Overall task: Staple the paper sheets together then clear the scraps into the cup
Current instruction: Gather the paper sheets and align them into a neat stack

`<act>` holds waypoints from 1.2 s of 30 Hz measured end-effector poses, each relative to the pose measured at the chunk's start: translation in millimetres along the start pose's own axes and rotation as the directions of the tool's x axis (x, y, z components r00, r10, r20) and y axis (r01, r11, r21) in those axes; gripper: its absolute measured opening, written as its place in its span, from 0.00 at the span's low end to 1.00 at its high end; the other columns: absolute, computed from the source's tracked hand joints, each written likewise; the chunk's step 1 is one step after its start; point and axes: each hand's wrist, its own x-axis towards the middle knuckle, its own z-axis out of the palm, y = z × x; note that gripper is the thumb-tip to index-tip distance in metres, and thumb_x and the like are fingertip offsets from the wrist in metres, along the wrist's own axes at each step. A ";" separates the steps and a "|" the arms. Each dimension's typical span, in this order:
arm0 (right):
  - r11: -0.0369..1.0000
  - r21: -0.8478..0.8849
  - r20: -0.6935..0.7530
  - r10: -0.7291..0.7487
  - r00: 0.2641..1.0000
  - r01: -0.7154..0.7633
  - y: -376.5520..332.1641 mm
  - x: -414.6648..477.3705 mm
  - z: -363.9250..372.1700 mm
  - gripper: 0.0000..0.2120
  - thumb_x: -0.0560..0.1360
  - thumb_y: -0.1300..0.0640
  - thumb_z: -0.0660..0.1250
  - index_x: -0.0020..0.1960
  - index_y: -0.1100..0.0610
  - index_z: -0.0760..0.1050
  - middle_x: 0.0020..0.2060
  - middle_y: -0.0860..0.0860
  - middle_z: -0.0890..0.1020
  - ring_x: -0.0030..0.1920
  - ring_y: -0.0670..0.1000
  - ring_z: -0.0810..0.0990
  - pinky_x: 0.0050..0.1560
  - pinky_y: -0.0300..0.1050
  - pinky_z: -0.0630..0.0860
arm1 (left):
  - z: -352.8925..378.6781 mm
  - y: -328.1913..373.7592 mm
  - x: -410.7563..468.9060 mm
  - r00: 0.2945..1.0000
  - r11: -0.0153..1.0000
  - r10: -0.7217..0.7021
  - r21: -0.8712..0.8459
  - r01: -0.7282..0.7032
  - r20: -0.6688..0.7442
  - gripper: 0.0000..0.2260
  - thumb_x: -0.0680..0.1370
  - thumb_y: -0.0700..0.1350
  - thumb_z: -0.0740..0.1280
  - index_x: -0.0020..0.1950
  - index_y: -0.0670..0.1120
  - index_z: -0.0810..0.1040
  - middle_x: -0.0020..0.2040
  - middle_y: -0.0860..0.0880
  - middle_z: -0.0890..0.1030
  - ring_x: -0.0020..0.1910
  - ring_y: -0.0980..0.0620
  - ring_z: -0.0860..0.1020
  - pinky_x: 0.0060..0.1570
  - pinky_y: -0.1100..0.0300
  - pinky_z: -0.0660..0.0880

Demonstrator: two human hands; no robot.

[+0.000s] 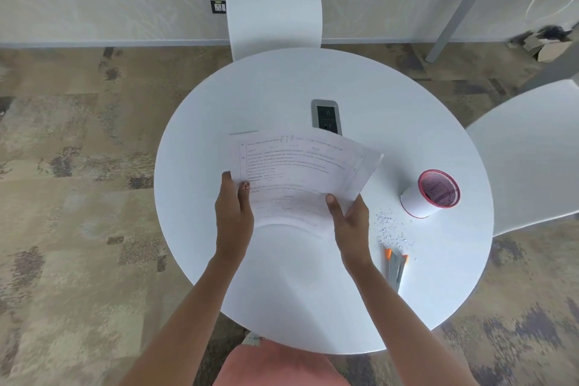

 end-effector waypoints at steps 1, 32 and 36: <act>1.000 0.004 -0.016 -0.007 1.000 0.008 -0.1 0.2 0.0 0.19 0.76 0.53 0.65 0.65 0.57 0.71 0.56 0.49 0.81 0.58 0.46 0.78 0.56 0.40 0.75 | 0.2 0.2 0.3 1.000 0.999 0.021 0.027 -0.021 -0.014 0.02 0.83 0.41 0.55 0.52 0.47 0.64 0.46 0.46 0.76 0.43 0.44 0.75 0.43 0.47 0.76; 0.991 -0.088 -0.098 0.092 0.991 -0.101 27.0 -18.6 0.1 0.06 0.75 0.63 0.69 0.51 0.58 0.75 0.30 0.40 0.71 0.30 0.36 0.72 0.35 0.31 0.67 | 5.9 -15.3 -38.1 0.994 0.995 -0.094 -0.047 0.092 -0.048 0.07 0.82 0.41 0.61 0.57 0.50 0.67 0.54 0.54 0.78 0.50 0.70 0.76 0.52 0.65 0.75; 0.989 -0.038 -0.119 0.136 0.984 -0.141 31.5 -20.5 -5.0 0.15 0.74 0.66 0.67 0.58 0.56 0.72 0.48 0.46 0.81 0.51 0.43 0.79 0.54 0.37 0.73 | 1.8 -13.5 -34.4 0.993 0.997 -0.077 -0.023 0.075 -0.091 0.03 0.82 0.43 0.61 0.53 0.45 0.71 0.44 0.51 0.79 0.39 0.63 0.76 0.39 0.73 0.72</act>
